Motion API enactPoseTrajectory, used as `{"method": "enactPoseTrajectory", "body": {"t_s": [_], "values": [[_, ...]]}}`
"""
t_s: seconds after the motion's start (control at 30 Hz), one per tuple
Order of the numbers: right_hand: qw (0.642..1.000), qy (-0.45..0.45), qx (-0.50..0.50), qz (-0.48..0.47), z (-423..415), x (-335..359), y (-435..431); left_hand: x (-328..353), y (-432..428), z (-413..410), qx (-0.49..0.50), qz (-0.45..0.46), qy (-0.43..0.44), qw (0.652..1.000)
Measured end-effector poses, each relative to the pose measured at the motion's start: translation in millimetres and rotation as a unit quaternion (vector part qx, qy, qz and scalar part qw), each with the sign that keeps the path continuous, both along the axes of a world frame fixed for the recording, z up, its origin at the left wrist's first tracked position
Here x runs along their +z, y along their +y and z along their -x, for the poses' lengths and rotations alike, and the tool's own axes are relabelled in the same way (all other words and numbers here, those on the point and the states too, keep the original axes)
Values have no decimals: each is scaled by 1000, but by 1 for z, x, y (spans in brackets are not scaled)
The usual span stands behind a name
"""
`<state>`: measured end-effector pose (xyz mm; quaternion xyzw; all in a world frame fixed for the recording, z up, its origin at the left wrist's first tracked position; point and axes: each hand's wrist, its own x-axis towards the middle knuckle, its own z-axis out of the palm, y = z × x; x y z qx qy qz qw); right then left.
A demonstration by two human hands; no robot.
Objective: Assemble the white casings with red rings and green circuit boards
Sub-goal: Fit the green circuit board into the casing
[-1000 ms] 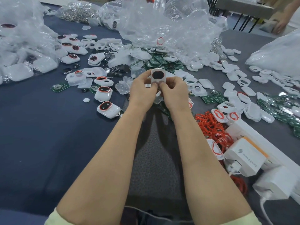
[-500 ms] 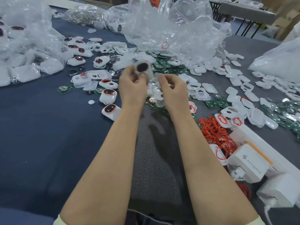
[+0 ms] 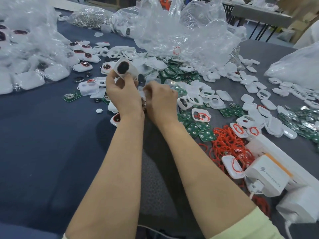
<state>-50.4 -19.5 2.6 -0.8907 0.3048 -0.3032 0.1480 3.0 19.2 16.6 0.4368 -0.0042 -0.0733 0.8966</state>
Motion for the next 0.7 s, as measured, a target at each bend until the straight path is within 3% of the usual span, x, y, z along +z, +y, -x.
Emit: {"method": "enactPoseTrajectory", "body": {"t_s": [0.13, 0.3, 0.33, 0.43, 0.47, 0.53, 0.7], "values": [[973, -192, -35, -122, 25, 18, -19, -7, -8, 8, -115, -37, -5, 993], [923, -289, -84, -240, 63, 22, -48, -13, -16, 25, -274, -135, -47, 951], [897, -326, -69, -289, 68, 21, -50, -14, -17, 28, -294, -149, -59, 942], [773, -454, 18, -443, 70, 19, -49, -17, -20, 33, -311, -180, -83, 929], [751, -470, 39, -462, 69, 18, -48, -18, -21, 33, -310, -183, -84, 929], [771, -452, 41, -447, 66, 17, -46, -17, -21, 33, -307, -186, -82, 930], [888, -335, -4, -315, 63, 11, -41, -18, -22, 31, -299, -195, -90, 930]]}}
